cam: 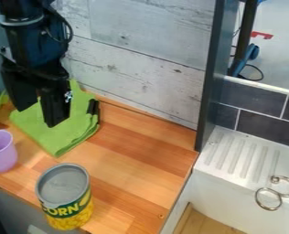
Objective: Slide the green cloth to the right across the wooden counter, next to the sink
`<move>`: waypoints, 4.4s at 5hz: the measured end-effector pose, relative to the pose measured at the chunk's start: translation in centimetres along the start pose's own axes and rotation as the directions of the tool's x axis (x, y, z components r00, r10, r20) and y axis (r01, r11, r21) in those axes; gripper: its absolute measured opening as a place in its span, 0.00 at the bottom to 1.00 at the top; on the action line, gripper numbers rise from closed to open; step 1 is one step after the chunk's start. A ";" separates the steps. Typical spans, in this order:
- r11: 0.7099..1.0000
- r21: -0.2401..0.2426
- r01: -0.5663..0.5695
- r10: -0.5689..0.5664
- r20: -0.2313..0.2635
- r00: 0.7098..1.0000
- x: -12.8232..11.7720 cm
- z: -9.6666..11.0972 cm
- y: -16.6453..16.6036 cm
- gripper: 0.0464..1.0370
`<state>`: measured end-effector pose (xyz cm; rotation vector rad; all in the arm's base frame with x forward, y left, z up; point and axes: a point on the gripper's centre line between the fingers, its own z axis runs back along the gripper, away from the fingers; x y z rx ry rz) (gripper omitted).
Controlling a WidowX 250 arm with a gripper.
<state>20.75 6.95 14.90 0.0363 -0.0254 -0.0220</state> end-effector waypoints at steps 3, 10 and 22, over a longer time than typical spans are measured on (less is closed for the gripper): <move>0.999 0.030 -0.011 0.011 -0.001 1.000 5.3 -1.9 5.6 0.96; 0.998 0.065 0.002 0.000 -0.022 1.000 9.4 -14.9 12.1 0.96; 0.995 0.025 0.098 -0.095 -0.101 0.990 3.2 -0.2 -1.2 0.96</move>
